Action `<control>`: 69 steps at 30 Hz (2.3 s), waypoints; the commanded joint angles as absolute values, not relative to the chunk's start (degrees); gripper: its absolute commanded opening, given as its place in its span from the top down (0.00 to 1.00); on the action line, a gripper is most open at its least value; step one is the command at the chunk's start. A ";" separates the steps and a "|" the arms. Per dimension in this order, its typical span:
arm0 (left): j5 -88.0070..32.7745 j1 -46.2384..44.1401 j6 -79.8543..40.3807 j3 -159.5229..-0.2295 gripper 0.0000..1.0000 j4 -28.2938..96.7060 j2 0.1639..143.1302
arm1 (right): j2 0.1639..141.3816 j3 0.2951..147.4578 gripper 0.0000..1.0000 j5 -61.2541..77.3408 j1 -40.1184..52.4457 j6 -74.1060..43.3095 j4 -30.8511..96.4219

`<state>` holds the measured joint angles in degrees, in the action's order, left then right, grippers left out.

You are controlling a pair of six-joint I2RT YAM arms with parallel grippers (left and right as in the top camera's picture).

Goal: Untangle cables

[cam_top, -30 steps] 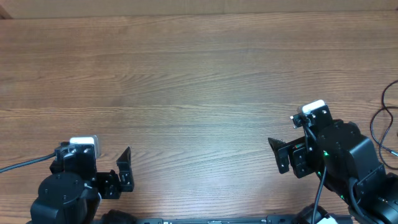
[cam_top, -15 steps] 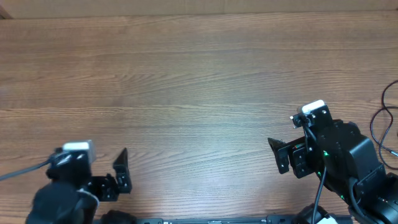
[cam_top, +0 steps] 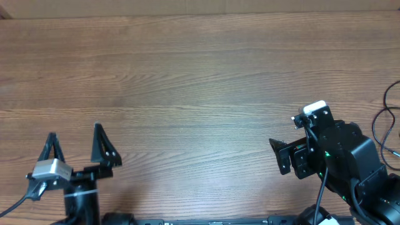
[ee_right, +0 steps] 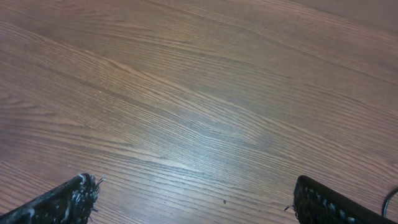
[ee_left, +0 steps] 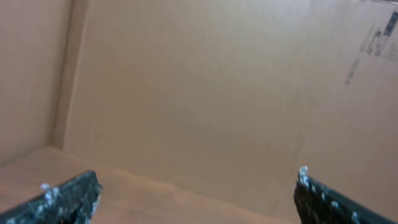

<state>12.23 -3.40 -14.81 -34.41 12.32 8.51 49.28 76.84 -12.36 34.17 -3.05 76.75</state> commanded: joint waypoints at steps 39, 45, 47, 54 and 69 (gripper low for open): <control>13.37 6.42 -17.43 -0.23 0.00 -6.57 0.16 | 48.93 76.77 0.00 -12.32 34.39 -2.94 76.79; 10.41 6.42 -18.15 -0.23 0.00 2.90 0.16 | 48.93 76.77 0.00 -12.32 34.39 -2.94 76.79; 9.85 6.42 -16.84 -0.25 0.00 3.60 0.16 | 48.93 76.77 0.00 -12.32 34.39 -2.94 76.79; 7.86 6.39 -13.32 -0.27 0.00 3.92 0.16 | 48.93 76.77 0.00 -12.32 34.39 -2.94 76.79; 1.74 6.35 11.99 -0.27 0.00 4.54 0.16 | 48.93 76.77 0.00 -12.32 34.39 -2.94 76.79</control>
